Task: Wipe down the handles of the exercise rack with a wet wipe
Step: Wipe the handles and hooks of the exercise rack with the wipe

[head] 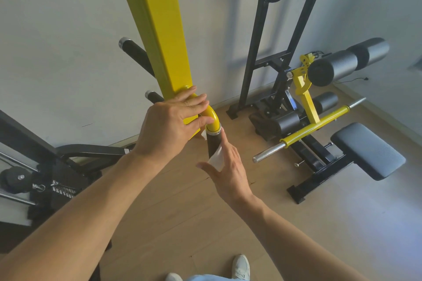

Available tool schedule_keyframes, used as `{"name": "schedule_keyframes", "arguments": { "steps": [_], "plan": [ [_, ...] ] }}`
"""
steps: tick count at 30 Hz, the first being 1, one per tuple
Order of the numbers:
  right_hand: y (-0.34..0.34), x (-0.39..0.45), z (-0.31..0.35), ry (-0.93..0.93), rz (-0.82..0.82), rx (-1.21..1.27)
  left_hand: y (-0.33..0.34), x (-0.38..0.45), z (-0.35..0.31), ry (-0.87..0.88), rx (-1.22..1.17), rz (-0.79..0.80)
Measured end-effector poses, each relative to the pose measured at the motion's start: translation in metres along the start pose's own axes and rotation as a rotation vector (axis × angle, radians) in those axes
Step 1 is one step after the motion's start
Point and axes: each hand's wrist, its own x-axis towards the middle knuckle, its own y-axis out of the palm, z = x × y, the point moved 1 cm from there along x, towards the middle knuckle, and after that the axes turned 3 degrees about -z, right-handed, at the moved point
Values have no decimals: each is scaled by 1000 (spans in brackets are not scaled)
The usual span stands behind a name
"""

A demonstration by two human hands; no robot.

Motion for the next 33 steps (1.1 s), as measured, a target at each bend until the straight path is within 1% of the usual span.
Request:
{"name": "schedule_keyframes", "arguments": {
  "steps": [1, 3, 6, 9, 10, 13, 14, 15, 18, 19, 23, 26, 28, 29, 31, 33],
  "plan": [
    [0, 2, -1, 1, -12, -3, 0, 0, 0, -7, -10, -2],
    [-2, 8, -1, 6, -90, -5, 0, -1, 0, -14, -23, -9],
    [-13, 15, 7, 59, -194, 90, 1, 0, 0, -18, -41, -11],
    [-19, 11, 15, 98, -170, 242, 2, 1, 1, -14, -48, -17],
    [-19, 5, 17, 76, -161, 260, 3, 1, 2, -15, -51, -20],
    [-17, -12, 16, -65, -115, 234, 3, 0, 3, -20, -47, -24],
    [-15, -14, 12, -85, -102, 217, 2, -1, 3, -24, -45, -25],
    [-14, -14, 9, -82, -121, 191, 2, -1, 2, -29, -45, -25],
    [-13, -2, 9, -20, -281, 134, 1, -2, 0, -42, -44, -23],
    [-14, 4, 10, -23, -302, 106, 1, -2, 0, -42, -42, -20],
    [-15, 22, 16, -66, -220, 5, 1, -1, 0, -39, -41, -18],
    [-15, 21, 24, -46, -289, 55, 2, 0, 0, -34, -42, -23],
    [-15, 20, 28, -59, -359, 105, 2, 0, 0, -27, -37, -23],
    [-13, 19, 27, -65, -369, 110, 1, 0, 0, -24, -35, -25],
    [-6, 15, 20, -42, -304, 44, 3, 1, 0, -22, -39, -33],
    [3, 10, 6, 28, -228, -25, 4, 1, 1, -24, -40, -37]
  ]
}}
